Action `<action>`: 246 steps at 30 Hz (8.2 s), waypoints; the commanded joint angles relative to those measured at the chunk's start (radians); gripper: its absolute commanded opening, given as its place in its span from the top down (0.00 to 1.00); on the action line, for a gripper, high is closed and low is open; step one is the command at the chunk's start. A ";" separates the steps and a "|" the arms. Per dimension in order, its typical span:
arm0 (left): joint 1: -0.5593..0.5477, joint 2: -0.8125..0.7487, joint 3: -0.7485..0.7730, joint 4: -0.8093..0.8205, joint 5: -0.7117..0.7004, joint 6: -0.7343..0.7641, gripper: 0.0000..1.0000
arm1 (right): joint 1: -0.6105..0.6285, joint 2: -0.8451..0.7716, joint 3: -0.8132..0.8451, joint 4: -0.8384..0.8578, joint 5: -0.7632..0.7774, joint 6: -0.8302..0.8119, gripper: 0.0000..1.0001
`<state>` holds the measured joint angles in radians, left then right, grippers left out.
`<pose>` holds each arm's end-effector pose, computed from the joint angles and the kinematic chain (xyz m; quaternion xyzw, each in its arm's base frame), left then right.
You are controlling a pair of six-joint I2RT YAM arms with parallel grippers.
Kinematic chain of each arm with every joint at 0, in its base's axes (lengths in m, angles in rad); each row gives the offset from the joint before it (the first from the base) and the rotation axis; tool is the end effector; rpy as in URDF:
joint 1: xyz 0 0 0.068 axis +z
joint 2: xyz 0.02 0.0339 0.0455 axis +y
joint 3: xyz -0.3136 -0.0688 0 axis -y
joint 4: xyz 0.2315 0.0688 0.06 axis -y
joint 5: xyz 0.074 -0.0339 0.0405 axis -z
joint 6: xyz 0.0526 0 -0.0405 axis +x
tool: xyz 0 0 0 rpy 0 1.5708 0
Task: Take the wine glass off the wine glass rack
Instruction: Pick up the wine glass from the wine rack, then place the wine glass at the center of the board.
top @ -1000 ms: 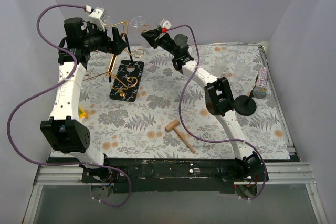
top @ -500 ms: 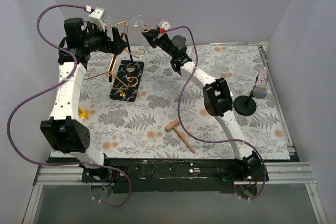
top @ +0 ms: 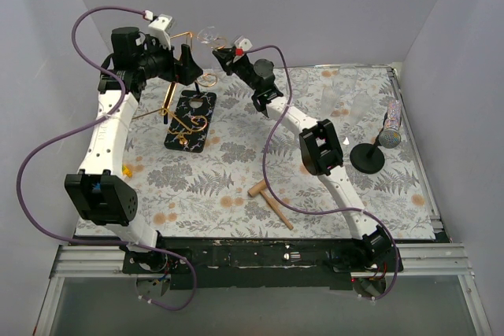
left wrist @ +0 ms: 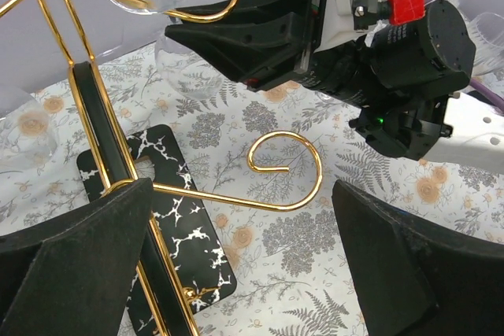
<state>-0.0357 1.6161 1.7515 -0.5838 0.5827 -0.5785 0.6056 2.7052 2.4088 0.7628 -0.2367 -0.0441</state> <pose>0.3605 -0.0418 0.4664 -0.0701 0.8222 -0.3859 0.4124 0.5314 0.3830 0.2921 -0.2615 0.4616 0.2938 0.7952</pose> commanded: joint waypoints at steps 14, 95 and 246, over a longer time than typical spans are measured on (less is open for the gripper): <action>-0.053 0.002 0.049 -0.002 -0.037 0.025 0.02 | -0.020 -0.041 0.072 0.136 0.195 -0.020 0.99; -0.647 -0.272 -0.558 0.208 -0.202 0.327 0.35 | -0.052 -1.541 -1.456 -0.773 -0.345 0.107 0.99; -0.549 0.111 -0.621 0.538 0.315 -0.399 0.28 | -0.504 -1.294 -1.154 -1.077 -0.299 -0.467 0.58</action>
<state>-0.5976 1.7634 1.1210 -0.0589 0.8970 -0.9943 0.1047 1.4048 1.1893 -0.3977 -0.5247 -0.5388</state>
